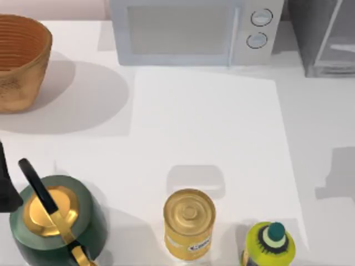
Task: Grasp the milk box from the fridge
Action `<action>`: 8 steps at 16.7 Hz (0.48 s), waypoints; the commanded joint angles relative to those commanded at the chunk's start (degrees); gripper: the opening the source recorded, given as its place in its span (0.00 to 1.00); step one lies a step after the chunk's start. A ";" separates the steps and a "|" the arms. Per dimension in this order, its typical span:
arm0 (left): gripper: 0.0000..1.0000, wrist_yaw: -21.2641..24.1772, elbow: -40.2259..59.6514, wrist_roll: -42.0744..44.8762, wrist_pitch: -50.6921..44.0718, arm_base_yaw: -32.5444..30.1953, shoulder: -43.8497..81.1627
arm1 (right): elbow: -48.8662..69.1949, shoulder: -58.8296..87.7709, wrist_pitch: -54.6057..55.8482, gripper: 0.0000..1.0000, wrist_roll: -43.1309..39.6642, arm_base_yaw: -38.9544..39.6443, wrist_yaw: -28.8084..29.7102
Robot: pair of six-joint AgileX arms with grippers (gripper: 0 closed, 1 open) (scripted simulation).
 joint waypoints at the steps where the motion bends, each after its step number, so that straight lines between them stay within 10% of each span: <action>1: 1.00 0.00 0.00 0.00 0.00 0.00 0.00 | 0.73 2.67 1.98 0.00 -0.02 0.53 -0.41; 8: 1.00 0.00 0.00 0.00 0.00 0.00 0.00 | 6.08 20.36 15.77 0.00 -0.28 3.86 -2.90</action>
